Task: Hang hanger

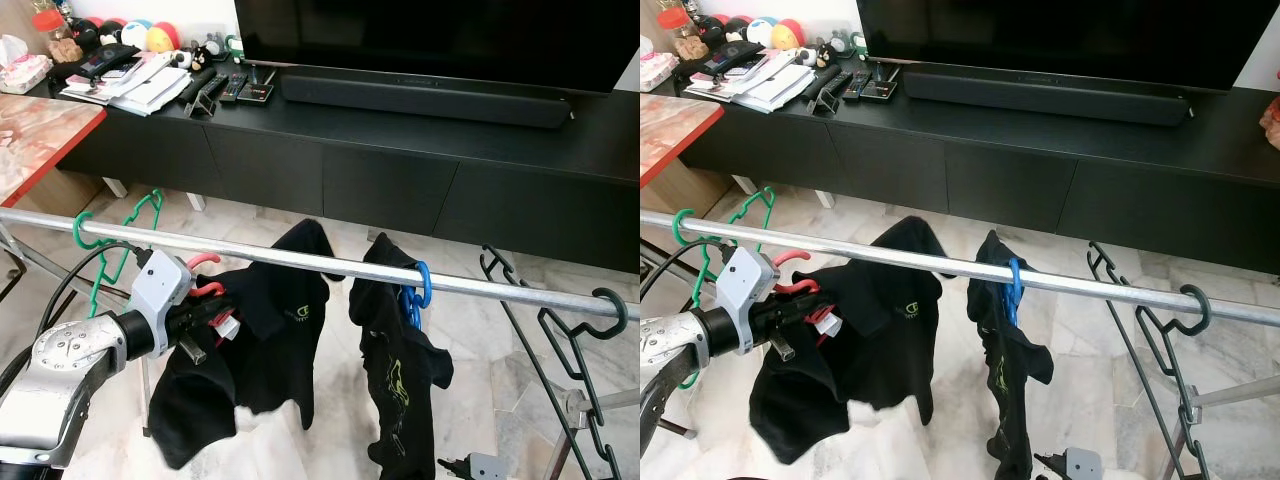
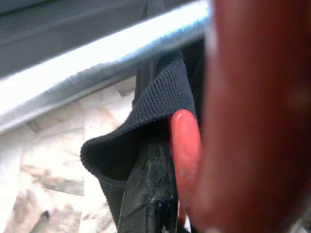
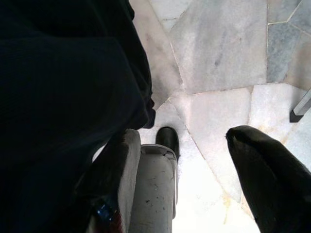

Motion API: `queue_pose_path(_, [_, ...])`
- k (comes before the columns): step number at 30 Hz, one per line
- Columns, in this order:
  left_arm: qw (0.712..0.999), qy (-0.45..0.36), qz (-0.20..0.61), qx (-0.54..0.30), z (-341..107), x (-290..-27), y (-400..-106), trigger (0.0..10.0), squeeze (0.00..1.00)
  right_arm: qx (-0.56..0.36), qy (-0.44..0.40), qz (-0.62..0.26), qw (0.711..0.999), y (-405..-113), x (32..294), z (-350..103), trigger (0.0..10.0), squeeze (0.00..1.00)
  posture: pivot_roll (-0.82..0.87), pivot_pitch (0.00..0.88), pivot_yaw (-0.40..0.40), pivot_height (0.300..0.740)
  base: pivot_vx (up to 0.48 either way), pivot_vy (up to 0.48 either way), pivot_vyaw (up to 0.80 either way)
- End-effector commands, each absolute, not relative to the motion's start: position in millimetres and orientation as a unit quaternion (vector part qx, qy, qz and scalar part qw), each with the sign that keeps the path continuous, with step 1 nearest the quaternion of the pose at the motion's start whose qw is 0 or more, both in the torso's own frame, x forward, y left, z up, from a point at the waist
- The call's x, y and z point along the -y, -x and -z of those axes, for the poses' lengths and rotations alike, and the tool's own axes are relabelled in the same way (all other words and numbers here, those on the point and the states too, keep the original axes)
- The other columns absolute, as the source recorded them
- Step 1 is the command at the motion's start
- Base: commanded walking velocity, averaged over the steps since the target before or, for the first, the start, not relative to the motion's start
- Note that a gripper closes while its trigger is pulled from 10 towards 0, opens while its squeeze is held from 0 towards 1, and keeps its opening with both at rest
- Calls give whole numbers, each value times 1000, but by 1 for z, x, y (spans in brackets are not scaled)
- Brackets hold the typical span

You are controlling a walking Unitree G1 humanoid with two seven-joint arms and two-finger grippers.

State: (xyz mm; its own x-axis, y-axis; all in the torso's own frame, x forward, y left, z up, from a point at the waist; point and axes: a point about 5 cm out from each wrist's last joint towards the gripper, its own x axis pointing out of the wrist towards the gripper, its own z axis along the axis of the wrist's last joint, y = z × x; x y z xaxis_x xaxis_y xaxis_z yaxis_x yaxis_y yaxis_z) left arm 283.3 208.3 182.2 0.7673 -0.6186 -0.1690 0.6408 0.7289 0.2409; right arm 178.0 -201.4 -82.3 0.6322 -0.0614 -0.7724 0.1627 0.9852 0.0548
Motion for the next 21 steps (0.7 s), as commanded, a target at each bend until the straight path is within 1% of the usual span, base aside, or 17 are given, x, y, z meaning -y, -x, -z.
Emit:
queue_pose_path(1, [929, -159, 333, -3, -196, -209, -283, 0, 0, -435, -62, 63, 896, -168, 200, 87, 10000, 0, 27, 208, 63, 740, 0, 0, 0])
queue_pose_path(5, [929, -171, 328, -14, -193, -208, -280, 0, 0, -435, -62, 63, 896, -168, 200, 87, 10000, 0, 26, 204, 67, 740, 0, 0, 0])
queue_pose_path(7, [929, -180, 319, -45, -175, -208, -270, 0, 0, -437, -63, 63, 895, -166, 200, 88, 10000, 0, 23, 198, 71, 740, 0, 0, 0])
queue_pose_path(10, [927, -174, 328, -62, -166, -207, -259, 0, 0, -437, -63, 65, 895, -166, 200, 88, 10000, 0, 20, 192, 75, 740, 0, 0, 0])
queue_pose_path(12, [922, -187, 329, -82, -154, -206, -248, 0, 0, -438, -63, 66, 894, -165, 200, 88, 10000, 0, 30, 188, 76, 740, 0, 0, 0])
queue_pose_path(15, [926, -192, 313, -92, -143, -204, -241, 0, 0, -439, -62, 65, 894, -165, 200, 88, 10000, 0, 30, 184, 76, 740, 0, 0, 0])
queue_pose_path(18, [943, -173, 274, -79, -136, -199, -238, 0, 0, -439, -61, 64, 894, -164, 200, 89, 10000, 0, 27, 176, 76, 740, 0, 0, 0])
queue_pose_path(19, [943, -173, 274, -79, -136, -199, -238, 0, 0, -439, -61, 64, 894, -164, 200, 89, 10000, 0, 27, 176, 76, 740, 0, 0, 0])
queue_pose_path(20, [953, -169, 244, -68, -134, -199, -237, 1294, 0, -439, -61, 64, 894, -164, 200, 89, 10000, 0, 28, 170, 78, 740, 0, 0, 0])
queue_pose_path(21, [956, -167, 234, -66, -133, -199, -237, 1294, 0, -439, -61, 64, 894, -164, 200, 89, 10000, 0, 28, 170, 78, 740, 0, 0, 0])
